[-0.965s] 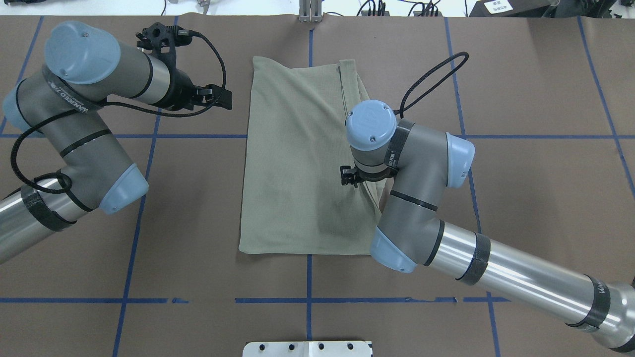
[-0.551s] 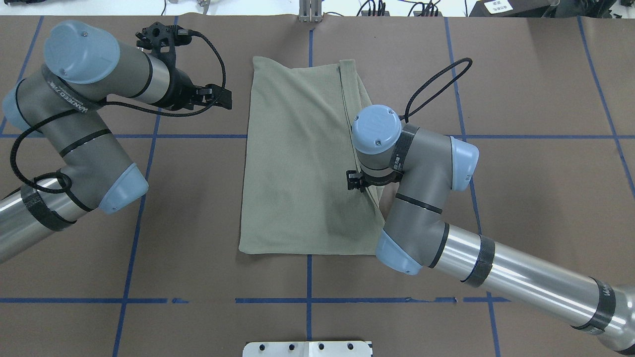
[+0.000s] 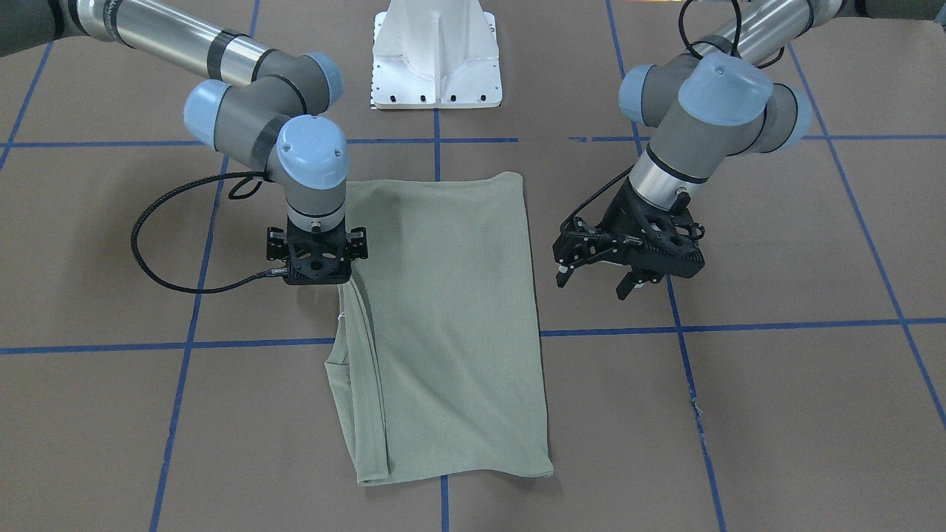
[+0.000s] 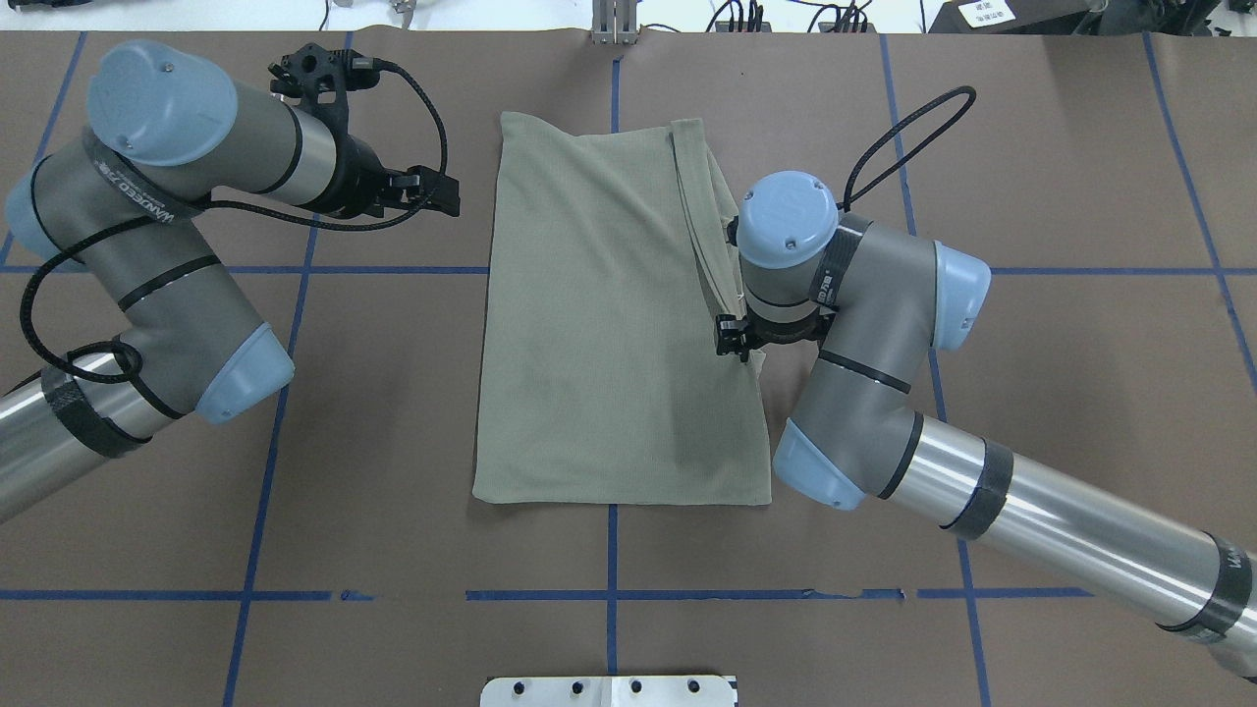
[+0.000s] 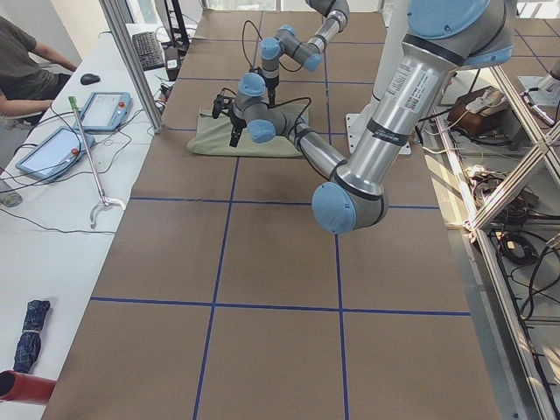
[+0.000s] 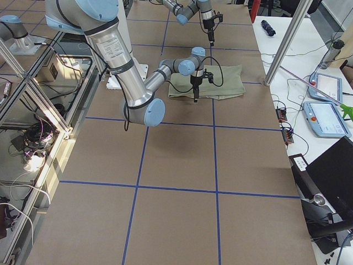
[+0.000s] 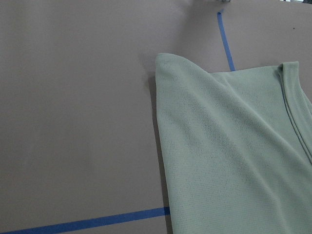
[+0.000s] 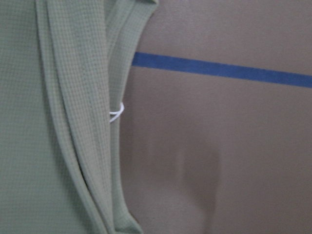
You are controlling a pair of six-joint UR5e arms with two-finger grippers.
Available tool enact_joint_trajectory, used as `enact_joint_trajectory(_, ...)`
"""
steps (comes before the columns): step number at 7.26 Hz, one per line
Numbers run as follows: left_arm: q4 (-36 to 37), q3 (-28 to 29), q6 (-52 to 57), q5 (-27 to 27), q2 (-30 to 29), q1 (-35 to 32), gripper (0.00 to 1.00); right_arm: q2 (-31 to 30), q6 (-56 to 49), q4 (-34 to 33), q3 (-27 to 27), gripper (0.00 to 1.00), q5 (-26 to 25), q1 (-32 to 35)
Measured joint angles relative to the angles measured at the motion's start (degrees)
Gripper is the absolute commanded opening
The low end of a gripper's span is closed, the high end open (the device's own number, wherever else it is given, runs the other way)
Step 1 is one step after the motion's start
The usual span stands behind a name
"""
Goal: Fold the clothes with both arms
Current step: 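Slide the right gripper along the folded edge away from the robot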
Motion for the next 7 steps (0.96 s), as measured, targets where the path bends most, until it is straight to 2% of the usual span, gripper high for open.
enact_joint_trajectory(2,0.0,0.0,-0.1,0.0,-0.2,0.1,1.00,-2.9,-1.5,0.3,1.3,1.00,0.5,1.3)
enact_joint_trajectory(4,0.0,-0.3,-0.1,0.0,-0.3,0.1,1.00,-2.1,-2.1,0.3,3.6,1.00,1.5,3.3)
enact_joint_trajectory(5,-0.1,-0.5,-0.1,0.0,-0.3,0.0,1.00,0.2,-2.8,0.4,2.8,1.00,1.7,4.1)
enact_joint_trajectory(7,-1.7,-0.6,0.0,0.4,-0.1,-0.5,1.00,7.4,-5.6,2.1,-5.2,1.00,1.7,5.8)
